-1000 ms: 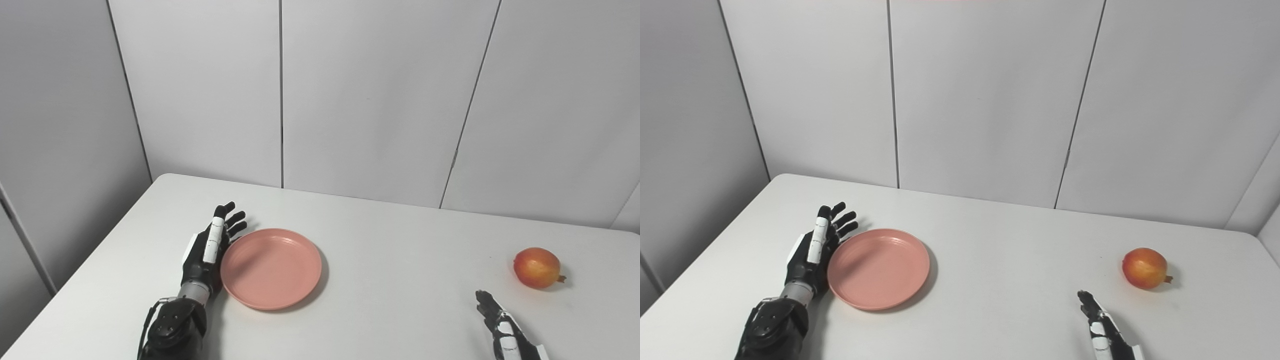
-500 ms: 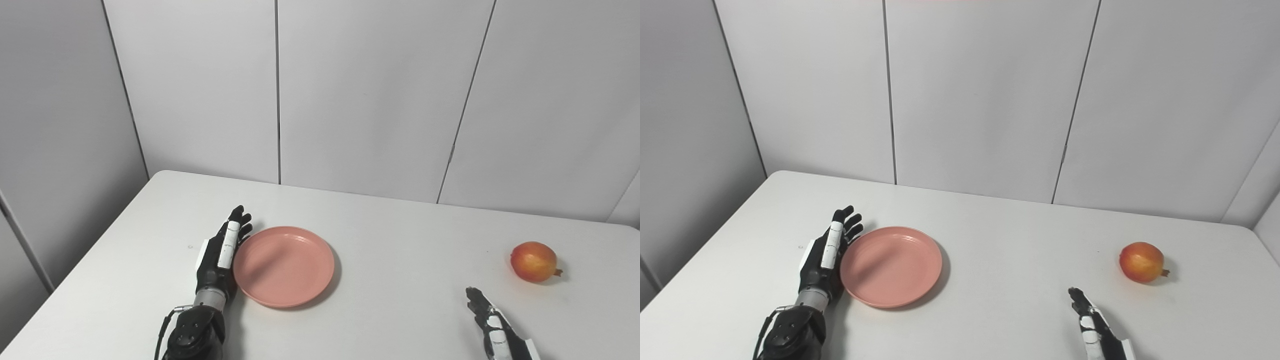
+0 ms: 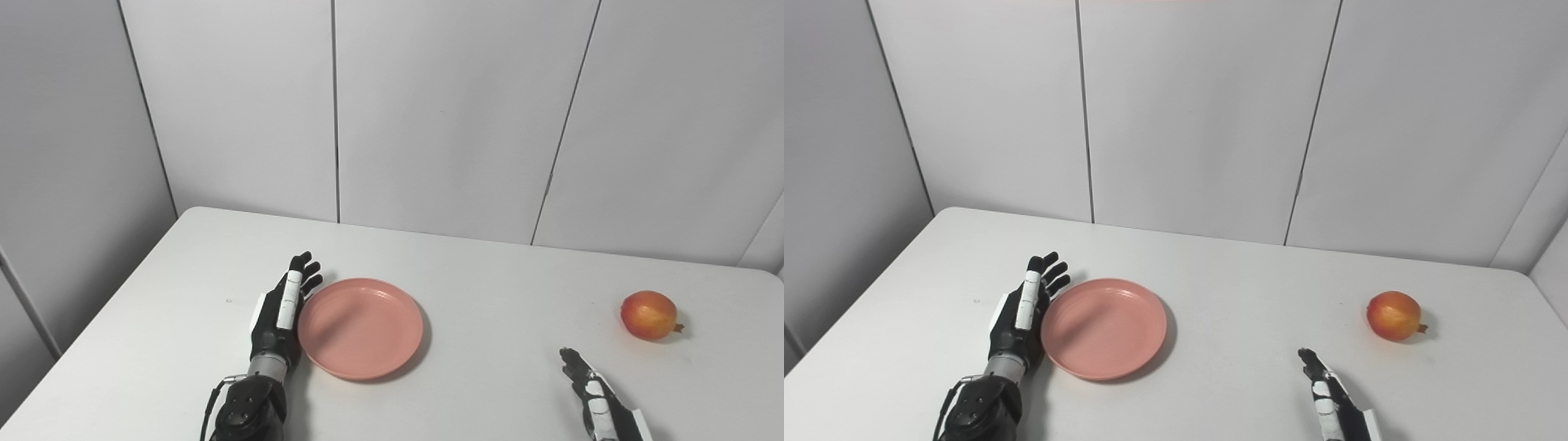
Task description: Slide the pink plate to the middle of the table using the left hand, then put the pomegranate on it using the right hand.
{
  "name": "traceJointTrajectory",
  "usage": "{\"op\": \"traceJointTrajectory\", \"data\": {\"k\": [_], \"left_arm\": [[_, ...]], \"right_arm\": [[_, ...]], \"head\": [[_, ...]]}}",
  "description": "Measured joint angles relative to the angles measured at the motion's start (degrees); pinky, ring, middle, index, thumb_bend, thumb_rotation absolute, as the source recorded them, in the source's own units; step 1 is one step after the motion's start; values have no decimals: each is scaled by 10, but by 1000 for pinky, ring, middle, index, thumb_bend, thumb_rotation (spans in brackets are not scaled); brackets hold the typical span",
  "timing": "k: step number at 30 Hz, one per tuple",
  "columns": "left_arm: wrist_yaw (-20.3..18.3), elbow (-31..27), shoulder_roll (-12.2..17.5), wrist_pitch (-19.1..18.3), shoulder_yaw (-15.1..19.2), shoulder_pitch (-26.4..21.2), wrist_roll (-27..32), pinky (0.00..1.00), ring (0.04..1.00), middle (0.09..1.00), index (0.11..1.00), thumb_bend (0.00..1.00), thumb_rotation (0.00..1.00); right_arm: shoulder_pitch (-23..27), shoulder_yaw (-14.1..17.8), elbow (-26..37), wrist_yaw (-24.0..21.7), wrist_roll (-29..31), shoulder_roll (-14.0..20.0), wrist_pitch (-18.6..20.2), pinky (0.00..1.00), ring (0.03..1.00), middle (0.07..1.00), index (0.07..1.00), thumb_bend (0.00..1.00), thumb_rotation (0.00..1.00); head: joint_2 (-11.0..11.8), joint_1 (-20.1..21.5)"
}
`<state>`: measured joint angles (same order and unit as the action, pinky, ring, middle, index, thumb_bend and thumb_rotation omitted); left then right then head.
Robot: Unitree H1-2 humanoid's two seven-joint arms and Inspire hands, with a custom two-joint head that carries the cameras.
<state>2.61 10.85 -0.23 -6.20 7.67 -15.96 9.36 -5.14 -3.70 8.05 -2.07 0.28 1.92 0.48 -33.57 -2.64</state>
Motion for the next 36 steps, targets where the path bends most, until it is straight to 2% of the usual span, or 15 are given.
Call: {"op": "traceJointTrajectory", "data": {"k": [6, 12, 18, 22, 31, 36], "left_arm": [[0, 1, -9, 0, -7, -2, -5, 815, 892, 879, 877, 989, 866], [3, 18, -12, 0, -6, -18, -7, 803, 887, 891, 884, 937, 902], [14, 19, -31, -44, 5, -39, 9, 823, 909, 914, 903, 994, 918], [17, 19, -44, -65, 16, -50, 21, 836, 922, 937, 920, 983, 943], [17, 19, -49, -66, 16, -50, 28, 849, 917, 927, 920, 988, 929], [17, 19, -54, -68, 4, -50, 28, 813, 901, 916, 914, 966, 924]], "right_arm": [[0, -10, 2, 5, -2, -2, 1, 1000, 930, 905, 833, 787, 996], [-2, -15, 7, 14, -3, -4, 7, 1000, 932, 901, 829, 790, 1000], [-4, -21, 10, 24, -3, -5, 12, 1000, 925, 900, 828, 773, 993], [-5, -28, 12, 27, -4, -6, 15, 1000, 924, 900, 829, 783, 995], [-6, -42, 16, 37, -23, -8, 20, 1000, 922, 899, 832, 766, 999], [-6, -44, 16, 39, -23, -10, 21, 1000, 918, 893, 826, 748, 985]], "head": [[-7, 11], [-15, 27], [-21, 45], [-26, 69], [-32, 85], [-33, 94]]}}
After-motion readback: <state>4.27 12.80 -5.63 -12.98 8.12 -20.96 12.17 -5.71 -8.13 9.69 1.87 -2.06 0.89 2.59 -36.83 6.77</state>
